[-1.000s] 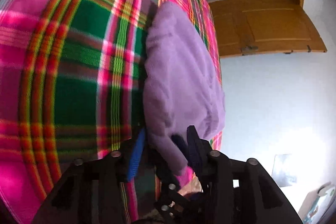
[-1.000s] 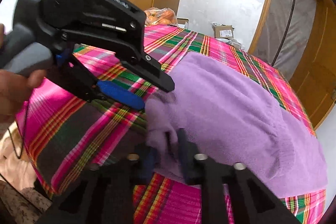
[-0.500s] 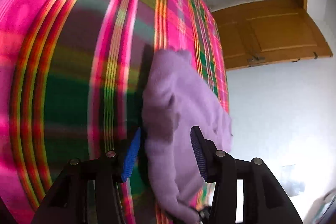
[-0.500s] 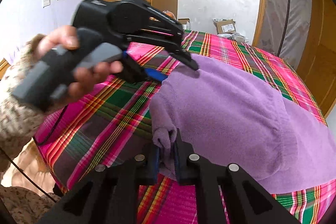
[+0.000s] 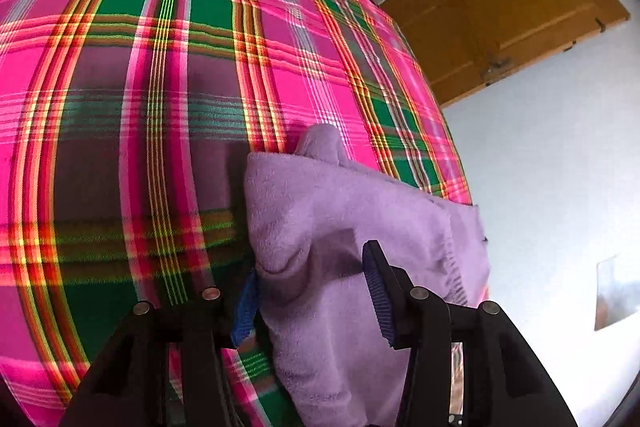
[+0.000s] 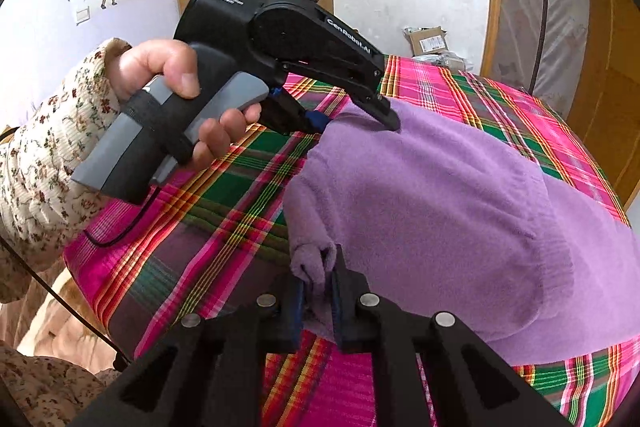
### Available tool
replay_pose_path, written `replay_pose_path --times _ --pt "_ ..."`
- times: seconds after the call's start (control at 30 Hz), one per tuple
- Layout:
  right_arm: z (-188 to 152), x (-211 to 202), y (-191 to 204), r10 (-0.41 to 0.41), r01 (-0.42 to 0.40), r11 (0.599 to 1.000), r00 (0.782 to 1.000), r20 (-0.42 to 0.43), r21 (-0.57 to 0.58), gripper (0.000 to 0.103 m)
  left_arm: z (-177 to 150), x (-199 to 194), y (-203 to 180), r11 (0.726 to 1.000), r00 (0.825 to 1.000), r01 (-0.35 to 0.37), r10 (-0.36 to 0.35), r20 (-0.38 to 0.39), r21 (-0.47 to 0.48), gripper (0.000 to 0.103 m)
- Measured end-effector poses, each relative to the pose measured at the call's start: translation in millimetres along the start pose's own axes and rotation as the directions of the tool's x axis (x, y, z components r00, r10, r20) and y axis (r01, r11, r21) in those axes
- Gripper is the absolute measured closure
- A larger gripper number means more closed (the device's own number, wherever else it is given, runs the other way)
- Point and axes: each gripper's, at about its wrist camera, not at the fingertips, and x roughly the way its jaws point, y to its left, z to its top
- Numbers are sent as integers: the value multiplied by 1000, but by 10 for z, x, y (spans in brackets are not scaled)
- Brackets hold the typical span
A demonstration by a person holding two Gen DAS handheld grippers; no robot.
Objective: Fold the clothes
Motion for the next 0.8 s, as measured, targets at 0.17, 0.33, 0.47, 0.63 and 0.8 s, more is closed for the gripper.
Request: replay_pose_path --times 0.17,0.33,0.47,0.63,0.8 --pt "5 -7 22 -6 6 1000 1000 -2 6 93 79 34 -63 995 997 -81 81 8 53 81" --pt "19 -15 80 -11 11 1000 1000 0 -14 94 15 -46 -78 989 993 -108 103 58 96 87" --pt "40 -2 133 -25 25 999 1000 0 -31 94 37 -112 -97 988 991 -107 97 89 114 89" --pt "91 8 286 -27 28 997 1000 12 -77 94 28 -234 -66 991 992 -87 76 105 103 89" --pt "116 -16 351 -15 17 996 1000 20 -86 94 13 -379 12 993 988 -87 75 136 84 89"
